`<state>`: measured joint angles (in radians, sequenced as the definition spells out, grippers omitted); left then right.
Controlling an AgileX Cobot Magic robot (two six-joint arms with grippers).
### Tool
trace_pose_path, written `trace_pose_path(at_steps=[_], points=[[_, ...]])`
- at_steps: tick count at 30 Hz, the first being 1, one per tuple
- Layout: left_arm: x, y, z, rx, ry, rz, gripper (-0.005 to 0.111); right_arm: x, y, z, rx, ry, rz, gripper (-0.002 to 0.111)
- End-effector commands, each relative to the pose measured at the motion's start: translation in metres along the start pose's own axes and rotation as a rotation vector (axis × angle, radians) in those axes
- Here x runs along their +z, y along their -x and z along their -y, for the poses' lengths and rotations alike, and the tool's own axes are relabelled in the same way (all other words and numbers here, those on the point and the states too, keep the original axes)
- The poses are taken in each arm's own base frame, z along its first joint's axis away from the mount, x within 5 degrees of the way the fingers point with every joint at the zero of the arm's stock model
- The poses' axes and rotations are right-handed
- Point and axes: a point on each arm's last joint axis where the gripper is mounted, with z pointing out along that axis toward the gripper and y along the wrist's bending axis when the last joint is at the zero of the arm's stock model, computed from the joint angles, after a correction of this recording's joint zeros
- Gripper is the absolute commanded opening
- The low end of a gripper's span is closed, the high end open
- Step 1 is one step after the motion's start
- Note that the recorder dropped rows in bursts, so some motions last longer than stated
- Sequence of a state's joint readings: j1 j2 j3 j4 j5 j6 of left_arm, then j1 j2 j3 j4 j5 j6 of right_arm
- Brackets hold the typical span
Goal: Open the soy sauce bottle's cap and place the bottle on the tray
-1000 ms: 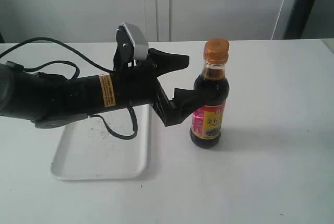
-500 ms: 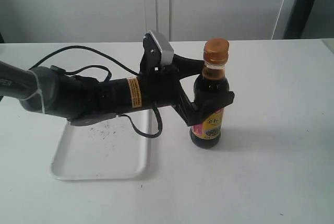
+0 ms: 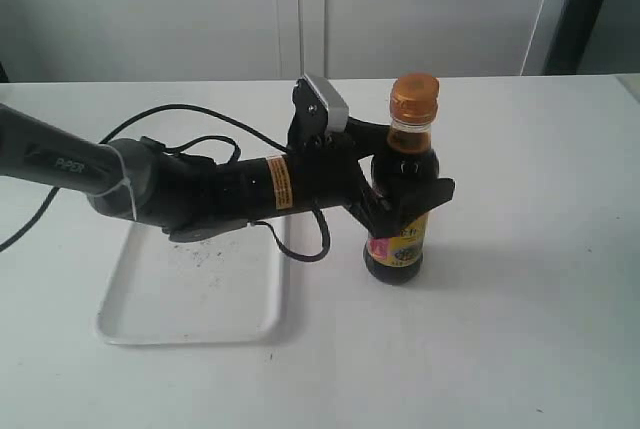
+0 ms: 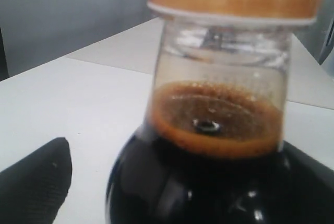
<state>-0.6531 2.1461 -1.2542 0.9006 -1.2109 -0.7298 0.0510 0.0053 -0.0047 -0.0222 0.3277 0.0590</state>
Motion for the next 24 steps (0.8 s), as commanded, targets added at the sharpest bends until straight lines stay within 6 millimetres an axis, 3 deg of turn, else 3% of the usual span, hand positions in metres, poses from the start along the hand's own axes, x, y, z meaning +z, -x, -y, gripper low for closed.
trace_pose_path(at_steps=[1,10,13,15,16,17,18,24], points=[[0.010,-0.005,0.005,-0.010,-0.022,0.009,0.105,0.000,0.000,0.000,0.001,0.001,0.012,0.000],[0.012,-0.025,0.002,-0.034,-0.005,-0.016,0.101,0.000,0.000,0.000,0.001,0.001,0.012,0.000],[0.012,-0.028,0.003,-0.034,-0.012,-0.024,0.076,0.000,0.000,0.000,0.001,0.001,0.012,0.000],[0.012,-0.028,0.003,-0.030,-0.012,-0.024,0.046,0.000,0.000,0.000,0.001,0.001,0.012,0.000],[0.012,-0.028,0.003,-0.006,-0.012,-0.024,0.019,0.000,0.000,0.000,-0.001,0.000,0.012,0.000],[0.012,-0.028,0.003,0.001,-0.013,-0.024,0.007,0.000,0.000,0.000,-0.010,0.000,0.012,0.000],[0.013,-0.028,0.004,0.034,-0.015,-0.024,0.001,0.000,0.000,0.000,-0.025,0.000,0.012,0.000],[0.013,-0.030,0.008,0.102,-0.056,-0.045,0.000,0.000,0.000,0.000,-0.034,0.001,0.019,0.000]])
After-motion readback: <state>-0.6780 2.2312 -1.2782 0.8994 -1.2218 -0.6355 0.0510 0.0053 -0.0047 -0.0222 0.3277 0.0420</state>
